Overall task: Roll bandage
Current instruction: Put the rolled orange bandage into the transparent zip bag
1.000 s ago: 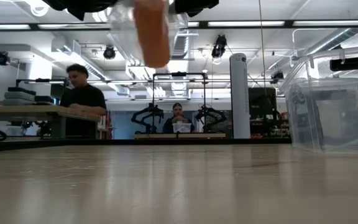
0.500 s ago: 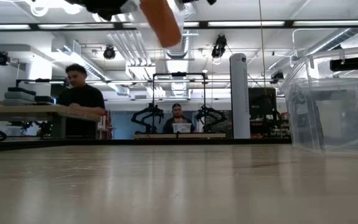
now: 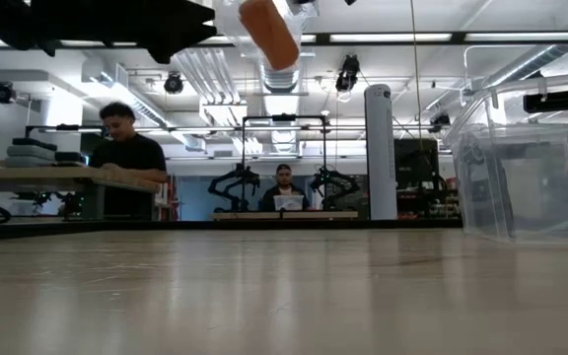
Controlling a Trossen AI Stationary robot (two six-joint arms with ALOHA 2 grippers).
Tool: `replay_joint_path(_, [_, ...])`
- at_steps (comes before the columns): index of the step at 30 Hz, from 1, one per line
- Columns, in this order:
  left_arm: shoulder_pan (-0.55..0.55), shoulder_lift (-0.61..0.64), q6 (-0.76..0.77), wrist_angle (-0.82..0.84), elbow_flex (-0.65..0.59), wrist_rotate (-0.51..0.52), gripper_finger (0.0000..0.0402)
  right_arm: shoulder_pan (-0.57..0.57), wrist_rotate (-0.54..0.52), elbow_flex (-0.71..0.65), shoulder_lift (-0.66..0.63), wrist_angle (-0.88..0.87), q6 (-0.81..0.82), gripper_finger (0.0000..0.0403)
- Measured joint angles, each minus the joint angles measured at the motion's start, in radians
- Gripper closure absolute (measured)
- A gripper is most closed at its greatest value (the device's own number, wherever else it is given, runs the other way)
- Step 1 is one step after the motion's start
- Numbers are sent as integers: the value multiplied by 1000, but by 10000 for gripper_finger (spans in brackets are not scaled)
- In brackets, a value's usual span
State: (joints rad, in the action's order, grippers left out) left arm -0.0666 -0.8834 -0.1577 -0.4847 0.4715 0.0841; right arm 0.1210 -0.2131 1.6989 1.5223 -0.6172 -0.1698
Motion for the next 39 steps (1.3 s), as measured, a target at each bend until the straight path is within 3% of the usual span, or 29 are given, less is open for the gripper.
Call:
replay_joint_path(4, [-2,-25,7,-71,-16,45,147,0,0,0,0,1,2,403])
replay_joint_path(9, [1,-91,14,-78,36,-65,126,4,1,-2,0,1,-2,403])
replay_joint_path(15, [-2,-218,16,-73,127,45,139,6,1,-2,0,-3,-4,403])
replay_joint_path(18, [-1,-263,20,-35,178,46,161,6,1,-2,0,-12,-4,403])
replay_joint_path(21, [-1,-284,23,115,239,57,203,6,1,-2,0,-17,-5,403])
replay_joint_path(29, [-1,-274,8,322,338,92,386,6,0,-2,0,-34,-18,403])
replay_joint_path(34, [-1,-189,-81,531,482,195,396,16,0,-2,0,-131,-45,403])
replay_joint_path(39, [-1,-175,-95,826,696,203,400,16,10,-19,12,-150,-58,395])
